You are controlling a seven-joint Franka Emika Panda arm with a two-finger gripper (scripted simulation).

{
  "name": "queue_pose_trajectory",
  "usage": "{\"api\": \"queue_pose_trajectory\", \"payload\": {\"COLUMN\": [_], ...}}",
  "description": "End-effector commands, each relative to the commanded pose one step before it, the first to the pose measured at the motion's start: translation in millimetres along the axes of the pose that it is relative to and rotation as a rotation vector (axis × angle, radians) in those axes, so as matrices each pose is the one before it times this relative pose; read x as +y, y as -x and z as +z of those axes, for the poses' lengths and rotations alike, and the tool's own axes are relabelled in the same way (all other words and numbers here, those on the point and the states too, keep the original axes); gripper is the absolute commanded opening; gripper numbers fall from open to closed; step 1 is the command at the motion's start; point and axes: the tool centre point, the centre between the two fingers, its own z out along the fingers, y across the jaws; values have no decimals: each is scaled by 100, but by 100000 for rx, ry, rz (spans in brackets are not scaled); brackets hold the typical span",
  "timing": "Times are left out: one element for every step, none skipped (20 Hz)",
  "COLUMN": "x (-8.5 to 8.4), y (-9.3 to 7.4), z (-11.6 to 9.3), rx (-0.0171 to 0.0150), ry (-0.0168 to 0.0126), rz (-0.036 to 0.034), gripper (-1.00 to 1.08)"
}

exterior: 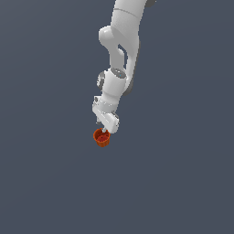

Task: Pick up the object and move it to a goal position.

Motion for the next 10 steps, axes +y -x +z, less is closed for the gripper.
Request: {"api": "queue_pose_trajectory", "payload": {"x": [171,43,34,27,21,9,-13,-5,0,-1], "y": [-112,-25,-19,-16,-14,-3,24,-5,2,7], "z": [-59,-16,-13,-11,-9,-3,13,-5,22,66], "rx": [990,253,205,160,116,65,0,-126,0,0], "ry": [-592,-162,-134,-106,-77,-44,0,87,0,0], "rz": [2212,578,471,368,267,150,0,-294,0,0], "gripper": [28,28,28,28,28,28,28,28,28,28]}}
